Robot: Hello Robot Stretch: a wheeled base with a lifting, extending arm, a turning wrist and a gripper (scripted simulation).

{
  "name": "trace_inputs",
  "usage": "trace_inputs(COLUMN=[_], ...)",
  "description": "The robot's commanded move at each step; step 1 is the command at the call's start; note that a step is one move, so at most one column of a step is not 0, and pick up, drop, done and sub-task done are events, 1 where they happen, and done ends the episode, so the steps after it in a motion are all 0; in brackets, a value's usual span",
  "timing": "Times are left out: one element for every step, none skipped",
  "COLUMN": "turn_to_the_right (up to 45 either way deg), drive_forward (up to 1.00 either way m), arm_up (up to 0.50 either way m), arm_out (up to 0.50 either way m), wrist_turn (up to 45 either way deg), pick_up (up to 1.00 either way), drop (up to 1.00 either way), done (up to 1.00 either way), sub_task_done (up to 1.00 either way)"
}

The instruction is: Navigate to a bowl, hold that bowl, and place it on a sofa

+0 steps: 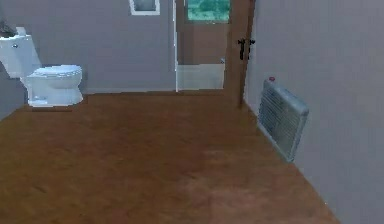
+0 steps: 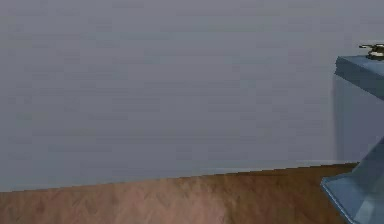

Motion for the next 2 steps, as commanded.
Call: trace_inputs(turn_to_the_right=[3.0,0.0], drive_forward=[0.0,1.0], arm_up=[0.0,0.0], arm_out=[0.0,0.0], wrist_turn=[0.0,0.0], pick_up=[0.0,0.0], drop=[0.0,0.0], done=[0.0,0.0], sub_task_done=[0.0,0.0])
